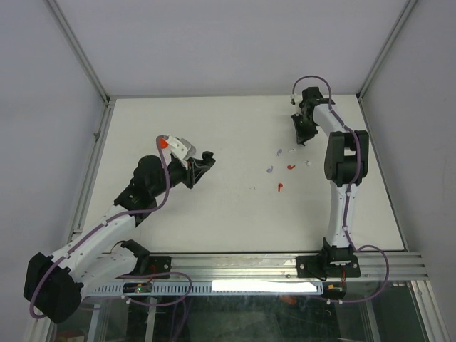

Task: Insert the wireless bluetooth earbuds into the charging case
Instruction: Pick up the earbud from the center of the board.

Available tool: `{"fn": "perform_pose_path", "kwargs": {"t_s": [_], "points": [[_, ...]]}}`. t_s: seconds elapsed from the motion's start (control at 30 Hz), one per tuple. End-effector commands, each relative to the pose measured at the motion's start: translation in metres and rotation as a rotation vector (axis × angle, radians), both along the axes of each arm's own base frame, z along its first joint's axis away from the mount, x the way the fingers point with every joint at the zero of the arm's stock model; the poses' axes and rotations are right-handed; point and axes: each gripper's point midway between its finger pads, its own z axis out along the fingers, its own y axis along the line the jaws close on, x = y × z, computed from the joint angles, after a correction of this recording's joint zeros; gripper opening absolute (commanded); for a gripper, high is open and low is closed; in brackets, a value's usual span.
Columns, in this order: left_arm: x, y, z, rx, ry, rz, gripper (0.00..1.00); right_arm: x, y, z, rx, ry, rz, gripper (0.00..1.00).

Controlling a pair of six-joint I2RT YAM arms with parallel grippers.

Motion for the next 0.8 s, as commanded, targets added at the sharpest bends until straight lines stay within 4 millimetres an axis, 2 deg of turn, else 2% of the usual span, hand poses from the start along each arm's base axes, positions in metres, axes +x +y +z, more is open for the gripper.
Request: {"fn": "perform_pose_path", "kwargs": {"t_s": [0.0,0.2,0.4,0.53,0.77], "points": [[-0.004,-0.003,0.045,-0.157,-0.129,0.0,0.0,0.0,0.029,0.071,0.05,-0.16,-0.024,0.11],[-0.007,0.0,0.054,-0.246,-0.162,0.015,0.0,-0.018,0.067,0.117,0.119,-0.282,-0.043,0.11],[-0.008,0.001,0.06,-0.321,-0.204,0.022,0.0,-0.049,0.109,0.165,0.208,-0.418,-0.043,0.11],[-0.011,-0.001,0.066,-0.367,-0.241,0.001,0.0,-0.077,0.141,0.192,0.294,-0.491,-0.009,0.11],[-0.018,-0.01,0.075,-0.401,-0.315,-0.074,0.0,-0.128,0.182,0.247,0.507,-0.641,0.047,0.09]]}}
